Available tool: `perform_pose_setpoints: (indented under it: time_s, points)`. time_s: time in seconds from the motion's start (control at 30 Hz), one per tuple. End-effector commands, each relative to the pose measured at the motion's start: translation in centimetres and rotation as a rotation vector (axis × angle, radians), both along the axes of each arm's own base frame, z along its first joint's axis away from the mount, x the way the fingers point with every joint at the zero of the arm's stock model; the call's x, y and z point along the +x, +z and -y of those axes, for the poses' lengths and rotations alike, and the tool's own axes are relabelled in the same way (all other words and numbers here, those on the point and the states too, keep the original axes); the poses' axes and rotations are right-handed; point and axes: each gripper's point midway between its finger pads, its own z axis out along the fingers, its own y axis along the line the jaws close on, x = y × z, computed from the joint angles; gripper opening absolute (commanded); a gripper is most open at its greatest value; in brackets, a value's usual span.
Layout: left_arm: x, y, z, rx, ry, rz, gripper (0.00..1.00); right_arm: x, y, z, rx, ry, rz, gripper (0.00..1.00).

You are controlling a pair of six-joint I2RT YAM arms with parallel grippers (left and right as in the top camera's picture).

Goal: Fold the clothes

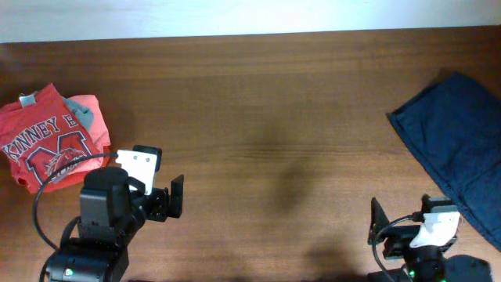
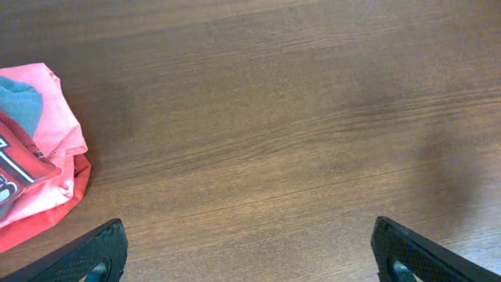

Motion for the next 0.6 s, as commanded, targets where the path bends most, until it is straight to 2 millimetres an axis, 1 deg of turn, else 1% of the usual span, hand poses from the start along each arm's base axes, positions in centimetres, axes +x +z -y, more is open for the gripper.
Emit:
perform_pose_setpoints:
  time_s: [0.0,0.07,0.1,0.27,0.37,0.47,0.5,0.53,0.57]
  points:
    - [-0.1,-0.2,0.1,-0.009,0.001,-0.006,0.99,0.8,-1.4,0.2,0.008,-0.017,0.078,0.99]
    - [-0.1,-0.2,0.1,-0.009,0.001,-0.006,0.99,1.9,-2.1,0.1,0.012,-0.018,0.114,0.99]
    - [-0.1,-0.2,0.1,-0.009,0.001,-0.006,0.99,2.8,-2.7,0.0,0.014,-0.018,0.128,0.99]
    - [-0.1,-0.2,0.1,-0.009,0.001,-0.006,0.99,5.7,-3.6,0.4,0.017,-0.06,0.235,0.99]
    - [-0.1,-0.2,0.1,-0.009,0.001,-0.006,0.99,6.9,-4.3,0.6,0.014,-0.075,0.295,0.99]
    - [-0.1,-0.2,0.1,-0.009,0.001,-0.006,0.99,7.9,-5.4,0.4,-0.009,-0.071,0.36,0.99]
    - [-0.1,-0.2,0.1,-0.009,0.001,-0.006,0.99,8.2,-6.2,0.4,-0.007,-0.07,0.371,0.99]
    - [-0.1,-0.2,0.1,-0.009,0.001,-0.006,0.99,8.5,-7.4,0.2,-0.006,-0.06,0.36,0.99]
    - [-0.1,-0.2,0.1,-0.009,0.001,-0.006,0.99,8.5,-8.5,0.0,-0.011,-0.048,0.312,0.99]
